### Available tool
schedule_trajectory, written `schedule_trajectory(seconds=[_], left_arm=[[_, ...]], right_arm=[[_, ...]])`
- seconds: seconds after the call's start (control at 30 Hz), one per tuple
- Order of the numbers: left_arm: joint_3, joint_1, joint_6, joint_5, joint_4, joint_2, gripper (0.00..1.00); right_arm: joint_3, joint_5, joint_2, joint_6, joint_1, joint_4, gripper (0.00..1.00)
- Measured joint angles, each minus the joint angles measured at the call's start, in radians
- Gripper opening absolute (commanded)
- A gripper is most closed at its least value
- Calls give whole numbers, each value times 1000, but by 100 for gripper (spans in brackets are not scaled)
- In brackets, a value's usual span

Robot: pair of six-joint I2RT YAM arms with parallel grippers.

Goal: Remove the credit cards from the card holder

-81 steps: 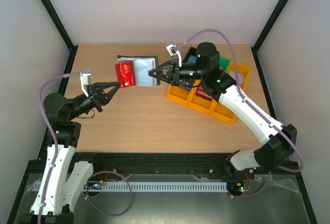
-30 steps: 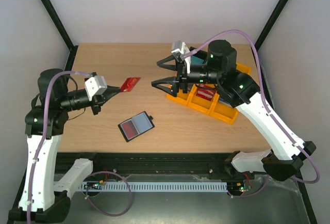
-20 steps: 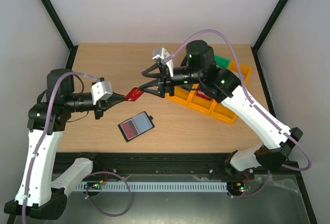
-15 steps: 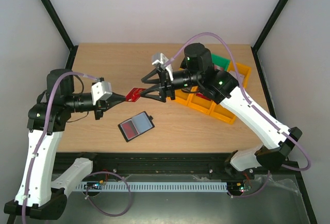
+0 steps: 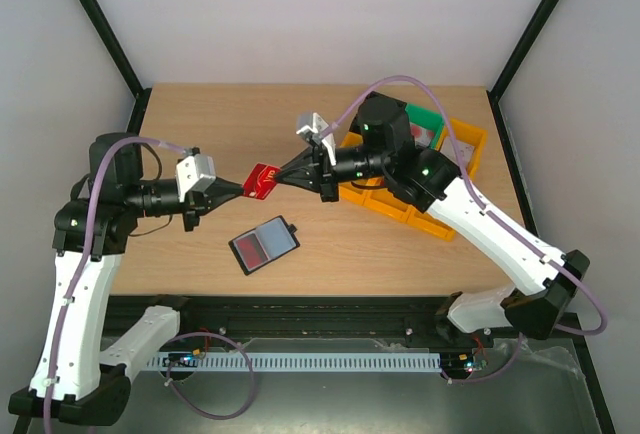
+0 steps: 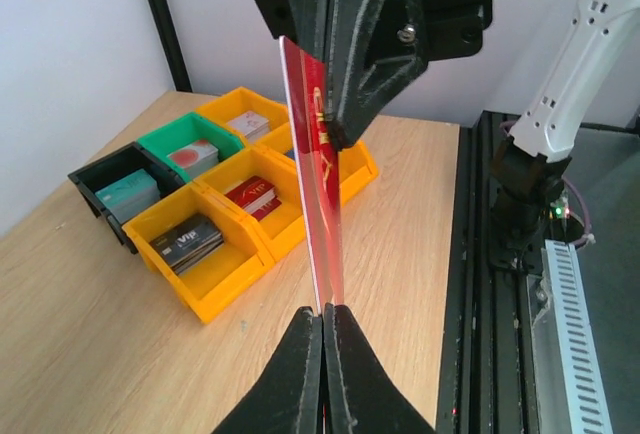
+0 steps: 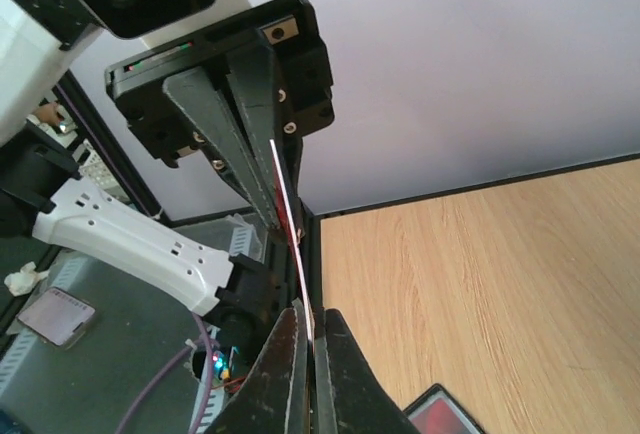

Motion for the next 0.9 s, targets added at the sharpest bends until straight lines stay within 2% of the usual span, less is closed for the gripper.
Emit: schedule_trajectory(seconds=[0.03,0.07,0.13,0.17,0.2,0.33,0.5,0.57,0.7,0.8,0.9], left_arm=[[0,0,-6,2,3,0,2],[-3,0,-22,4,18,-4,7],[-19,0,-71,5,62,-15,54],[-34,0,-97,2,95,-24,87],[-64,0,-148,-10,143,-40,98],[-216,-1,-387,-136,348,-124,99],[-414,45,-708,-418,540,-233,99],[-478,81,-812,-492,572,-262,99],[-615,146,-982,-590,594,-314,99],[-693,175,-1048,-628,590,-348,99],[-742,186,-1081,-653,589,-372,99]], right_arm=[[-7,-1,-6,12,1,11,2],[-16,0,-14,30,2,29,2],[-34,5,-25,68,2,69,2],[-46,10,-30,93,1,92,2],[-66,24,-38,126,0,127,2],[-163,123,-74,331,-64,247,2],[-460,416,-202,759,-325,339,2],[-576,533,-256,902,-386,334,2],[-729,742,-343,1125,-414,298,2],[-816,820,-389,1266,-453,322,2],[-877,870,-364,1367,-511,339,2]])
